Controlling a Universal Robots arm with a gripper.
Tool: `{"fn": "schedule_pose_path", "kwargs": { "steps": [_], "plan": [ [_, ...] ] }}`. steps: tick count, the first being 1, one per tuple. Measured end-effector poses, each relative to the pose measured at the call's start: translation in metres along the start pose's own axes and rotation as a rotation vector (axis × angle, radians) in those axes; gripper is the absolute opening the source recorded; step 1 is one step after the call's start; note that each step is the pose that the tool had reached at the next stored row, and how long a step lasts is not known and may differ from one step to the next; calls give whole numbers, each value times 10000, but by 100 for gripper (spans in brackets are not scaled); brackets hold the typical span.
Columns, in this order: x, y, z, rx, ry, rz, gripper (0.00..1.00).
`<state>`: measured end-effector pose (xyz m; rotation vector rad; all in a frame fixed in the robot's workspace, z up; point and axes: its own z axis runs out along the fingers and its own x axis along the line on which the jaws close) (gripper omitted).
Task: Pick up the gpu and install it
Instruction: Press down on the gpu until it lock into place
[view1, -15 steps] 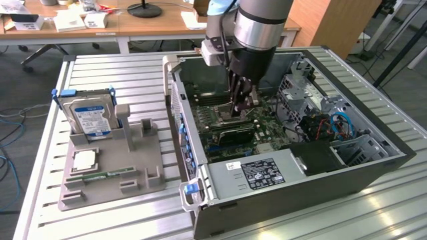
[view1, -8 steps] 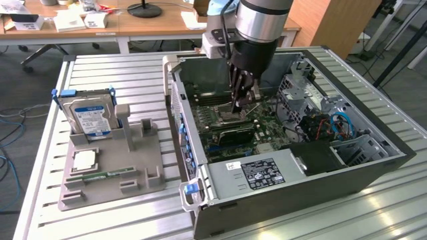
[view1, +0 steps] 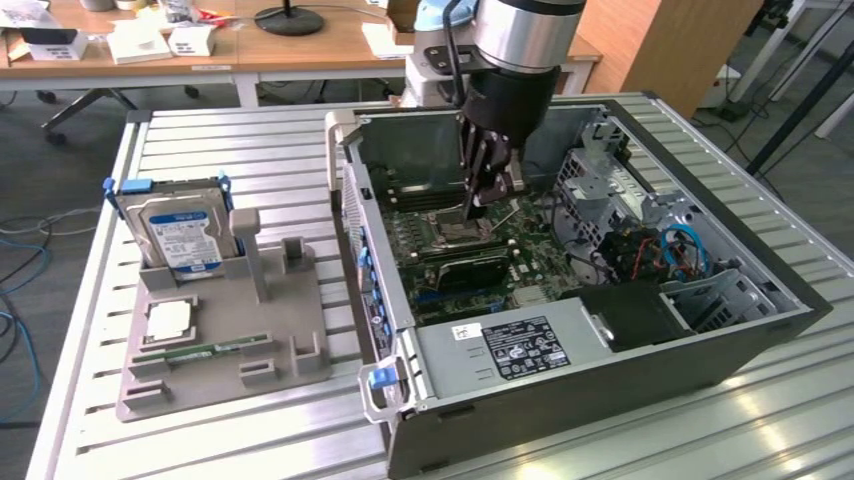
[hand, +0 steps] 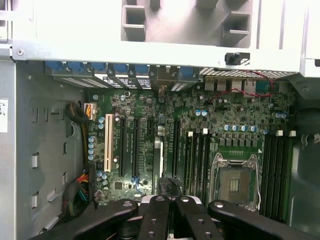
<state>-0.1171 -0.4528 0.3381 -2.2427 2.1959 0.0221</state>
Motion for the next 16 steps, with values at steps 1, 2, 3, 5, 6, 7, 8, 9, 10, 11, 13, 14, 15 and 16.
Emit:
{"fn": "schedule_pose_path", "kwargs": {
  "steps": [1,2,3,5,6,7,8,9,10,11,13,14,15,16],
  "plan": [
    [0,0,0,0,0,0,10],
    [0,0,-1,-1,1,0,10],
    [0,0,-1,-1,2,0,10],
    [0,0,-7,-3,6,1,10],
    [0,1,-13,-3,6,1,10],
    [0,0,-19,-1,3,1,10],
    [0,0,-28,-2,4,1,10],
    [0,1,-39,-2,4,1,10],
    [0,0,-47,-1,3,0,10],
    [0,1,-47,0,2,0,10],
    [0,1,-48,-1,3,0,10],
    [-1,0,-48,-1,3,0,10],
    [-1,1,-48,-1,3,0,10],
    [0,0,-48,-1,3,0,10]
  ]
}}
